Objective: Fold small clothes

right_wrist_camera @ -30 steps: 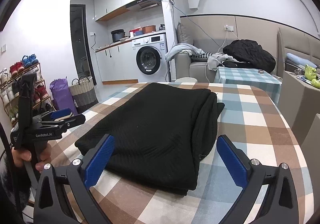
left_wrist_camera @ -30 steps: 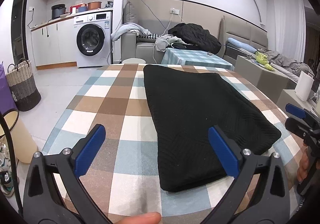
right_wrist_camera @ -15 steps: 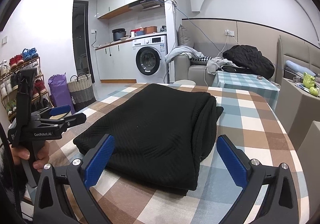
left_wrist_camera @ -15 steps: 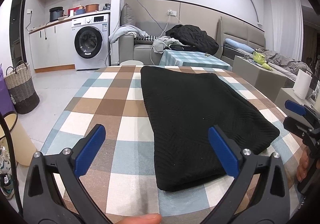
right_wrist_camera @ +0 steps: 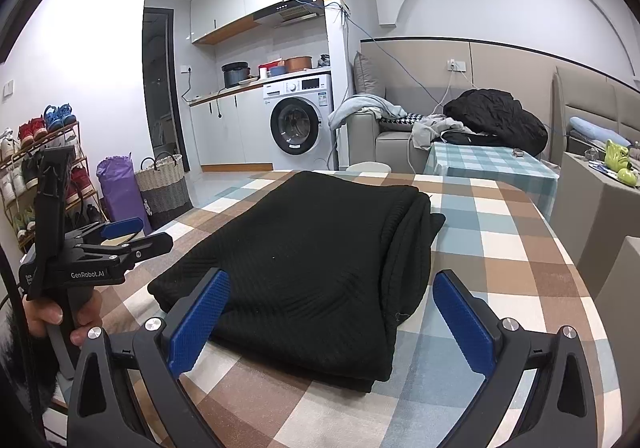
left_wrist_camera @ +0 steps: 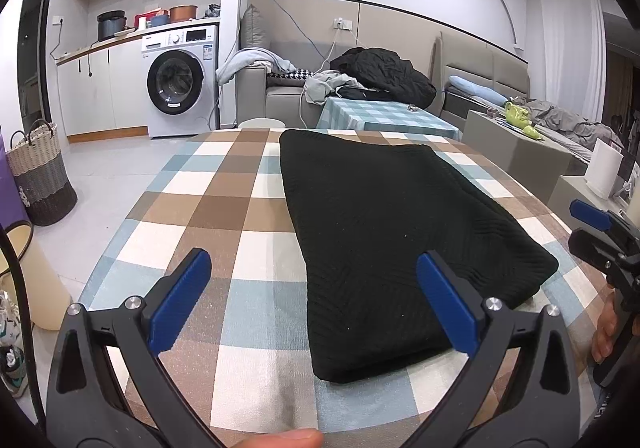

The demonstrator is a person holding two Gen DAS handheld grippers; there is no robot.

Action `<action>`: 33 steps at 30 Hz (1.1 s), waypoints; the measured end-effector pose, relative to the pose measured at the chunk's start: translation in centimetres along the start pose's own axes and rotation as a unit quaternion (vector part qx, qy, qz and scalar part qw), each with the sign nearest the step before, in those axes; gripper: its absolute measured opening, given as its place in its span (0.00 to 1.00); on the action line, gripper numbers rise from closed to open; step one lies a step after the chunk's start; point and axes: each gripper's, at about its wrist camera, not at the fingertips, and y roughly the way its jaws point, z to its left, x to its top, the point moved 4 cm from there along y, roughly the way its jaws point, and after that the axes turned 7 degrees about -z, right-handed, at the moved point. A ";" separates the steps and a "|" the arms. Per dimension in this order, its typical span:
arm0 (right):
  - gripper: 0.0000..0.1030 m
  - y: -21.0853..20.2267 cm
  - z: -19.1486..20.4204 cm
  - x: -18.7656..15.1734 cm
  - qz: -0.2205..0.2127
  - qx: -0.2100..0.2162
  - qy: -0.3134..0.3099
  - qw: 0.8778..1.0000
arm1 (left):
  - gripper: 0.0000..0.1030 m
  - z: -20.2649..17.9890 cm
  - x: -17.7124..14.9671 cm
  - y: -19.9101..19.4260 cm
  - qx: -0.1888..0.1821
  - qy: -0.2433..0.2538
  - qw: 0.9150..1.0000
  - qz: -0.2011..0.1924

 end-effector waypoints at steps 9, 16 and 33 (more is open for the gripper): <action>1.00 0.1 -0.2 0.0 0.001 -0.001 -0.002 1.000 | 0.99 0.0 0.0 0.1 -0.001 0.002 1.000 -0.001; 1.00 0.1 -0.2 -0.1 0.002 -0.001 -0.002 1.000 | 0.99 0.0 0.0 0.1 -0.001 0.001 1.000 0.000; 1.00 0.1 -0.3 -0.1 0.002 0.000 -0.005 1.000 | 0.99 0.0 0.0 0.1 -0.001 0.001 1.000 -0.001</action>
